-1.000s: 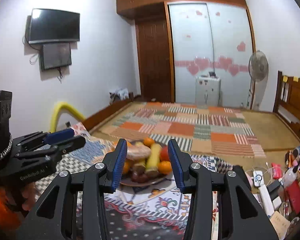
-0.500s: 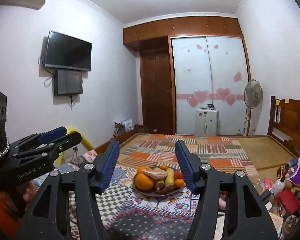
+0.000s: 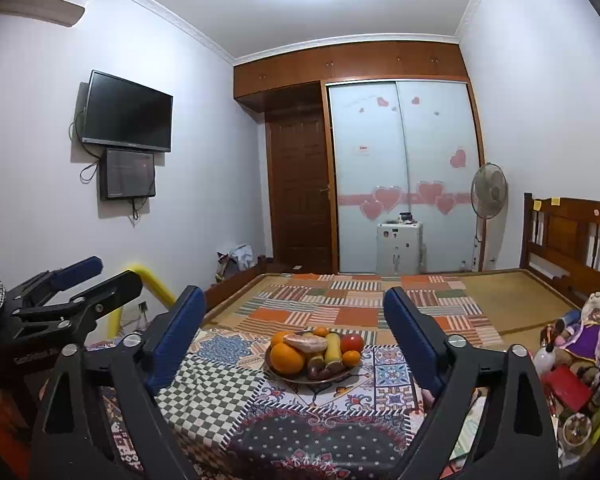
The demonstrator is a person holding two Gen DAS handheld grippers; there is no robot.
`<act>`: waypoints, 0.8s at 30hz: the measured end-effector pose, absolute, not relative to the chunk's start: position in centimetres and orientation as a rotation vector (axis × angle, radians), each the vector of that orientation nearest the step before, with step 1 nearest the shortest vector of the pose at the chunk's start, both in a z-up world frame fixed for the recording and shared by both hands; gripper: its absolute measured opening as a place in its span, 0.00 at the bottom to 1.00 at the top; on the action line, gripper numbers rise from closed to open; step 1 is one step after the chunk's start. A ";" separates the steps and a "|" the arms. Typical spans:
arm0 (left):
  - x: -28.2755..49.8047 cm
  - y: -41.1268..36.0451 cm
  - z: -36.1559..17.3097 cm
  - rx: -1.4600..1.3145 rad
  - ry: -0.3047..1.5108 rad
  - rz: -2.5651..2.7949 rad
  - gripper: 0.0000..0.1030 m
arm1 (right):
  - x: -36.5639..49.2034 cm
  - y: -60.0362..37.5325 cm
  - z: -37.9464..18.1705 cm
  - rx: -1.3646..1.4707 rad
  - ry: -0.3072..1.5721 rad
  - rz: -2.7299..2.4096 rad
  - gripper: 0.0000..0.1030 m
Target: Organize fruits
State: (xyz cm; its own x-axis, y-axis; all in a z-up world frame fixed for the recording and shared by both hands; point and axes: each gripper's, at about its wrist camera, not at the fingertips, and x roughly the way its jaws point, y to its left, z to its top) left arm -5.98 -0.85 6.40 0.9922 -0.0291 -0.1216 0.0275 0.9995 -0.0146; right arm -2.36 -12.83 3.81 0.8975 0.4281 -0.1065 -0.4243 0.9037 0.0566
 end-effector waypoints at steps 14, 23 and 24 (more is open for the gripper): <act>-6.2 -0.3 5.8 -0.028 0.130 -0.023 0.99 | -3.2 -12.7 3.6 0.011 0.104 0.413 1.00; -6.3 -0.4 5.8 -0.017 0.125 -0.023 1.00 | -3.2 -12.7 3.7 0.012 0.104 0.412 1.00; -6.3 -0.5 5.8 -0.016 0.125 -0.022 1.00 | -3.2 -12.7 3.7 0.012 0.104 0.412 1.00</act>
